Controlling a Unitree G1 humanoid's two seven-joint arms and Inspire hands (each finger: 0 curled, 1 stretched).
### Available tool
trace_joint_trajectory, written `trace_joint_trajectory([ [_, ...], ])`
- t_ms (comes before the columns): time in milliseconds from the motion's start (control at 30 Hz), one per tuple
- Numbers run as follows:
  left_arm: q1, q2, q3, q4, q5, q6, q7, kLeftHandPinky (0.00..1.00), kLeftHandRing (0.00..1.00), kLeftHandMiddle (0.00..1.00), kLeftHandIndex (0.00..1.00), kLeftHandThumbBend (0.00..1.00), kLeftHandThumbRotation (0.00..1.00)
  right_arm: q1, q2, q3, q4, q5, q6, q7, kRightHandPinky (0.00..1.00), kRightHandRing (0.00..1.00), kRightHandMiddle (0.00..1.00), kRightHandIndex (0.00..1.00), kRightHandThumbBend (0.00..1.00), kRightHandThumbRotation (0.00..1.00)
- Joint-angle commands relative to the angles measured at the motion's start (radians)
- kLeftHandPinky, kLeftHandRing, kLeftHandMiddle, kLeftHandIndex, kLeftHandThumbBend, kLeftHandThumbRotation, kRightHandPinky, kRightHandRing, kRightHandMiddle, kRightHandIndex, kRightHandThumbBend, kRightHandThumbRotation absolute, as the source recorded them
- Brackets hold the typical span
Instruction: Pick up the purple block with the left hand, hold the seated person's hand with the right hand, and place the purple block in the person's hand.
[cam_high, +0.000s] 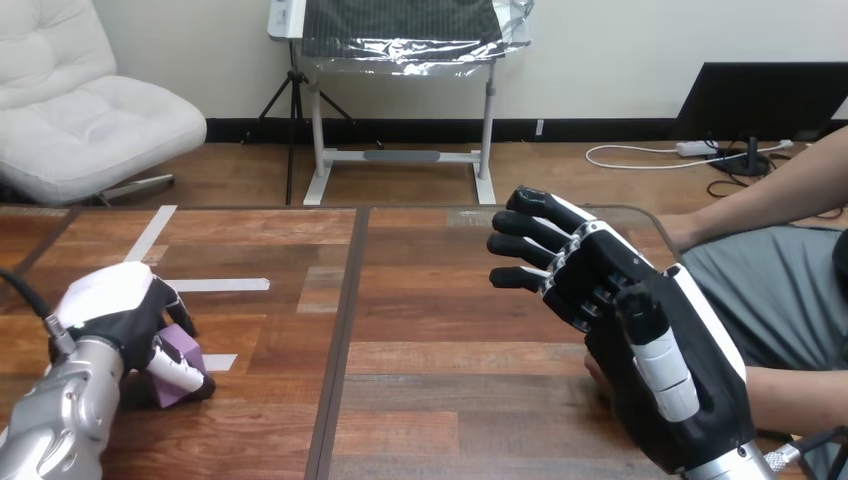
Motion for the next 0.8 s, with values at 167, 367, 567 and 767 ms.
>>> trace_joint_trajectory([
  [167, -0.008, 0.005, 0.026, -0.074, -0.021, 0.0, 0.036, 0.13, 0.2, 0.31, 0.48, 0.69, 0.0, -0.059, -0.007, -0.011, -0.02, -0.01, -0.012, -0.005, 0.76, 0.83, 0.84, 0.85, 0.92, 0.8],
  [367, 0.012, 0.002, 0.048, -0.114, -0.048, 0.004, 0.041, 0.12, 0.19, 0.3, 0.47, 0.7, 0.0, -0.065, -0.008, -0.014, -0.017, -0.009, -0.009, -0.003, 0.75, 0.83, 0.84, 0.85, 0.92, 0.8],
  [567, 0.037, -0.001, 0.072, -0.169, -0.083, 0.007, 0.038, 0.12, 0.19, 0.3, 0.47, 0.7, 0.0, -0.07, -0.011, -0.019, -0.012, -0.01, -0.009, -0.003, 0.74, 0.83, 0.84, 0.86, 0.93, 0.8],
  [767, 0.058, -0.004, 0.088, -0.219, -0.103, 0.015, 0.041, 0.14, 0.22, 0.32, 0.46, 0.7, 0.0, -0.077, -0.013, -0.024, -0.008, -0.014, -0.01, -0.005, 0.75, 0.83, 0.85, 0.86, 0.94, 0.8],
])
